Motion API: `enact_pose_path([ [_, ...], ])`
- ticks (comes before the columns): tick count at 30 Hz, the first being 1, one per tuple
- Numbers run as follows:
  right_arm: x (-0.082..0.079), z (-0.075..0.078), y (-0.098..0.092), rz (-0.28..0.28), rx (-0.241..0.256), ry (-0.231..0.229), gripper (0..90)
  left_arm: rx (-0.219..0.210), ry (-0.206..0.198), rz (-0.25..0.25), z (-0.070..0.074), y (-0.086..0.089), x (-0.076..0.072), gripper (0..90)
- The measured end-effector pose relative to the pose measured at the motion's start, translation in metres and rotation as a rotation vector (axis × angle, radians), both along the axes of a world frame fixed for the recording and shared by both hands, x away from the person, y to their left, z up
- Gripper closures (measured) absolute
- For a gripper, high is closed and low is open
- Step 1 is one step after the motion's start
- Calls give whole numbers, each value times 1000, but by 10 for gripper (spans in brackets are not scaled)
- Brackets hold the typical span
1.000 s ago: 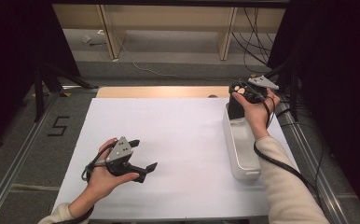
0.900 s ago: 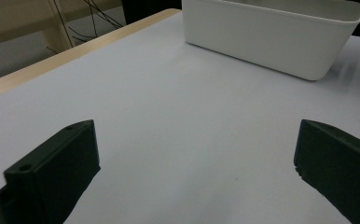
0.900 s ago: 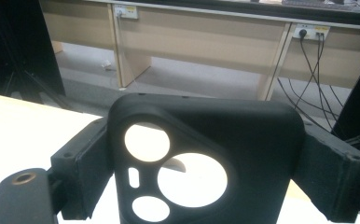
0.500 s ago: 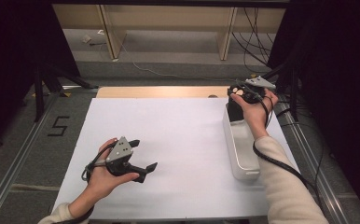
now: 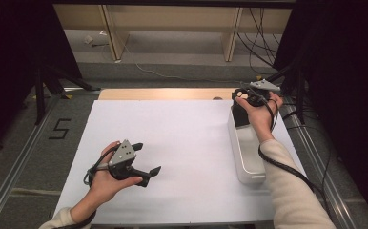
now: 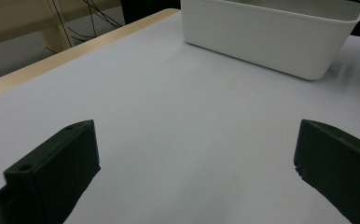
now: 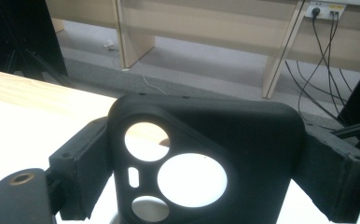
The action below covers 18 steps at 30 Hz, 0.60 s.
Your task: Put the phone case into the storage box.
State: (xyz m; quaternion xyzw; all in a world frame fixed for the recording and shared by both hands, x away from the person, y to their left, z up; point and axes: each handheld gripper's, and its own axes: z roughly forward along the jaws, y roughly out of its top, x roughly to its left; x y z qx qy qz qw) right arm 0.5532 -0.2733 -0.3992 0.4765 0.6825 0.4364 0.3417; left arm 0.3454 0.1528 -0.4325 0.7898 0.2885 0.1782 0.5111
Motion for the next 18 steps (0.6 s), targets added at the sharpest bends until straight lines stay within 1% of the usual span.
enact_pose_path([
  [2, 0, -1, 0, 3, -3, 12, 140, -1, 1, 1, 0, 0, 0, 0],
  [7, 1, -2, 0, 5, -5, 12, 139, -2, 1, 0, 0, 0, 0, 0],
  [18, 2, -5, 0, 5, -4, 34, 138, -2, 1, -1, 0, 0, 0, 0],
])
